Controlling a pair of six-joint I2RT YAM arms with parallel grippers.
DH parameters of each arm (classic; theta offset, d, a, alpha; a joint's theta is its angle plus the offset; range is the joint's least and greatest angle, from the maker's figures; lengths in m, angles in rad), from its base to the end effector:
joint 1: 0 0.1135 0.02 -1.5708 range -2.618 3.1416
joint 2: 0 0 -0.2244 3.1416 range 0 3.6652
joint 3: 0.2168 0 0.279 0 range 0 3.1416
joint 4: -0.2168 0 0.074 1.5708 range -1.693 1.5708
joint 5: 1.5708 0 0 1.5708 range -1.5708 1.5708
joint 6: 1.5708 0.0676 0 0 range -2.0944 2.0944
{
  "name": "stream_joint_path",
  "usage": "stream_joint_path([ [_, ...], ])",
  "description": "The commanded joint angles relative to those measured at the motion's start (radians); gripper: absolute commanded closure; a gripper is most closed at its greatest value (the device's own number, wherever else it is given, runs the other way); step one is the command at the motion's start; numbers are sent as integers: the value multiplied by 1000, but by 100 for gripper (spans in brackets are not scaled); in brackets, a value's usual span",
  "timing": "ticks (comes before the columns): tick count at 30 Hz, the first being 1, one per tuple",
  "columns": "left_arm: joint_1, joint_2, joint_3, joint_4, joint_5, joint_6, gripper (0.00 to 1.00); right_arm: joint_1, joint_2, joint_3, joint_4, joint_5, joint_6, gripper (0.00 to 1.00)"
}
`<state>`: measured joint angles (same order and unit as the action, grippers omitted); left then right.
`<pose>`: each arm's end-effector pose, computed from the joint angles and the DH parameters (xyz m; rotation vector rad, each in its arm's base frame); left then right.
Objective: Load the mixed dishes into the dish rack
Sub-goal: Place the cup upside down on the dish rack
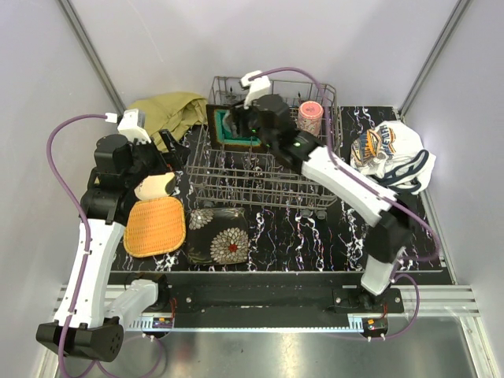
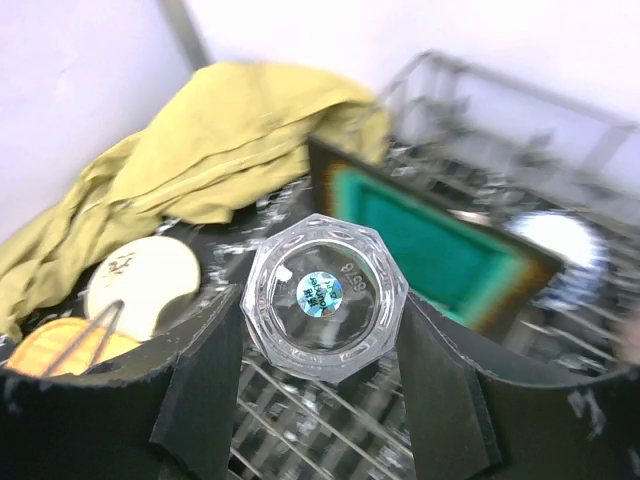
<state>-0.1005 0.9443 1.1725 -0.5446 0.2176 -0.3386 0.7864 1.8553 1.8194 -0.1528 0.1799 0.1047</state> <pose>0.2705 -0.0419 0.3718 -0.0765 1.9094 -0.5038 0.3585 0.3421 0.3527 -0.4691 1.7193 0.4888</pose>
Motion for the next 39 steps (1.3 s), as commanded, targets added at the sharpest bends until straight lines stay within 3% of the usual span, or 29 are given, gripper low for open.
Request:
stream_joint_path([
  [1,5,-2,35,35,11,4,1,-42,-195,-124,7,153,-95,83],
  [5,5,-1,26,41,17,-2,1,-156,-320,-204,-68,191,-76,87],
  [9,5,-1,16,51,22,-8,1,-246,-338,-256,-123,210,-99,88],
  [19,5,-6,7,54,26,-17,1,-288,-134,-190,-168,210,-126,91],
  [39,4,-9,7,40,9,-2,1,-354,34,-233,-152,167,-37,94],
])
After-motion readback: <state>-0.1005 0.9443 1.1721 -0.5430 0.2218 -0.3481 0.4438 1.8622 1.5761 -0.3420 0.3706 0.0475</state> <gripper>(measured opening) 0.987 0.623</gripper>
